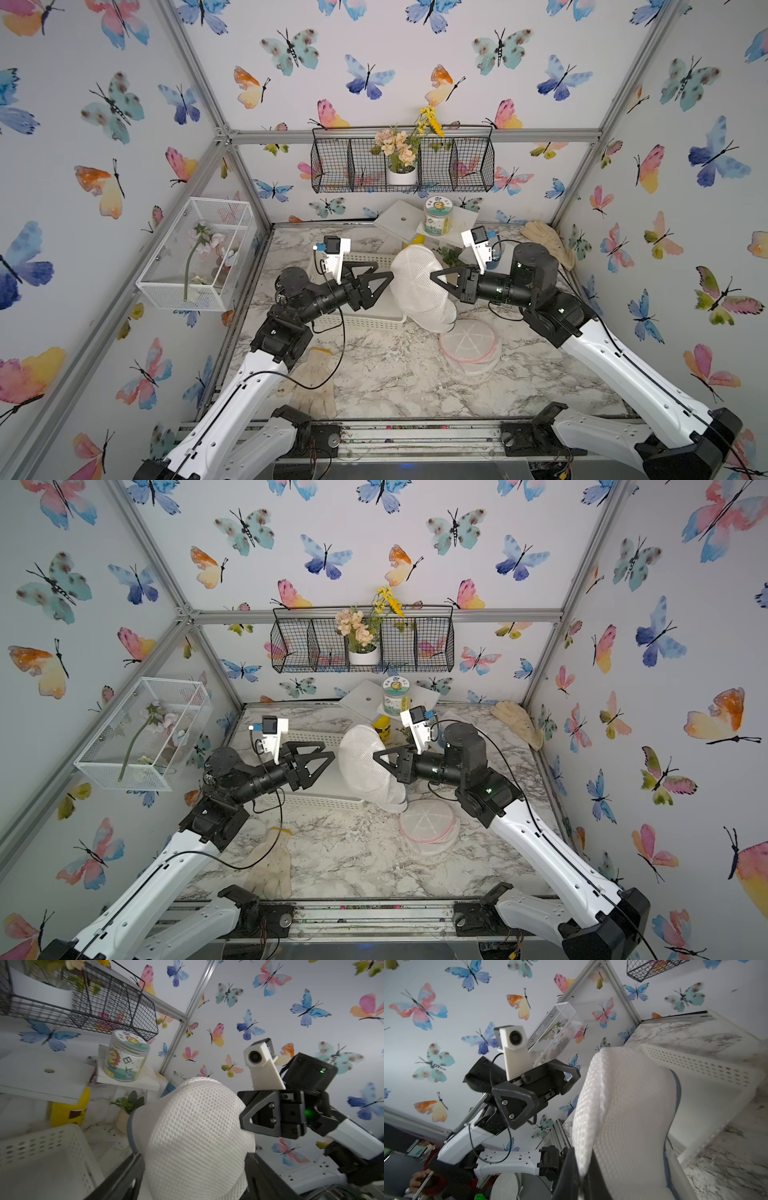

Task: Turn the laundry bag inside out
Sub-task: Turn over the laundry bag.

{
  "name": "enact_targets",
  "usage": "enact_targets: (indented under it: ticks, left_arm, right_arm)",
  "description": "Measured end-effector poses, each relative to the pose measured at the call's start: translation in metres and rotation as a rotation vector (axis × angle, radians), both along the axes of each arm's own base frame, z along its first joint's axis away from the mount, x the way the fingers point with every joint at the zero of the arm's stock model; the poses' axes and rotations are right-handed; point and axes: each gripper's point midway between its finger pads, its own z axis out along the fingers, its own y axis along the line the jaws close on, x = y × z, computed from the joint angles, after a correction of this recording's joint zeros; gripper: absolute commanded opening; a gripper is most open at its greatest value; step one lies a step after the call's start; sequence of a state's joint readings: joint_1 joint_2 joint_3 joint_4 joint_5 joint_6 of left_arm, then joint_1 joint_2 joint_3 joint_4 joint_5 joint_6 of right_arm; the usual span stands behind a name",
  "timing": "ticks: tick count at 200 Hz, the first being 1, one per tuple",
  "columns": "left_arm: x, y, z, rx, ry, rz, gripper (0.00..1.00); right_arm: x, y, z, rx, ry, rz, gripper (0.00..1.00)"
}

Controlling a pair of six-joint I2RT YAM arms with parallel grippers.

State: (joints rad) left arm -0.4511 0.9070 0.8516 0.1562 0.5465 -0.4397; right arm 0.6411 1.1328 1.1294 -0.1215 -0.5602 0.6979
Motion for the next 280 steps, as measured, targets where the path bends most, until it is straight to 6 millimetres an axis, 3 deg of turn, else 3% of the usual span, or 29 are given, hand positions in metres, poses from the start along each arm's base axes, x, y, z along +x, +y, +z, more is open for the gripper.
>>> enact_targets:
  ticks: [16, 53, 65, 87, 104, 124, 157, 192, 208, 219, 240, 280]
  left_arm:
    - [-0.007, -0.014, -0.002, 0.088, -0.078, 0.038, 0.8]
    - [-0.056, -0.068, -0.005, 0.267, -0.351, -0.032, 0.82]
    - [-0.062, -0.078, -0.007, 0.319, -0.43, -0.021, 0.82]
    - [-0.05, -0.089, -0.018, 0.432, -0.517, 0.061, 0.83]
    - [-0.029, -0.093, -0.034, 0.545, -0.543, 0.148, 0.82]
    - [-0.011, -0.095, -0.037, 0.623, -0.564, 0.229, 0.79]
    - [0.01, -0.092, -0.026, 0.674, -0.577, 0.359, 0.62]
    - [0.016, -0.087, -0.017, 0.685, -0.61, 0.418, 0.32]
    - [0.016, -0.089, -0.016, 0.686, -0.614, 0.423, 0.13]
    - [0.015, -0.091, -0.016, 0.698, -0.629, 0.415, 0.0]
    - [0.014, -0.092, -0.014, 0.695, -0.632, 0.414, 0.0]
    - [0.018, -0.085, -0.006, 0.628, -0.585, 0.432, 0.0]
  right_arm:
    - [0.016, -0.001, -0.005, 0.005, 0.069, -0.079, 0.01]
    - [0.045, -0.006, -0.005, 0.044, 0.19, -0.249, 0.02]
    - [0.051, -0.008, 0.0, 0.068, 0.217, -0.286, 0.01]
    - [0.057, -0.007, 0.012, 0.117, 0.259, -0.328, 0.02]
    - [0.057, -0.007, 0.018, 0.151, 0.292, -0.349, 0.02]
    - [0.059, -0.008, 0.022, 0.182, 0.325, -0.375, 0.01]
    - [0.061, -0.01, 0.022, 0.209, 0.366, -0.401, 0.01]
    - [0.063, -0.012, 0.023, 0.224, 0.381, -0.42, 0.01]
    - [0.064, -0.012, 0.025, 0.23, 0.378, -0.427, 0.01]
    - [0.065, -0.013, 0.027, 0.233, 0.371, -0.43, 0.06]
    - [0.064, -0.014, 0.032, 0.216, 0.341, -0.428, 0.19]
    - [0.059, -0.017, 0.05, 0.132, 0.195, -0.397, 0.56]
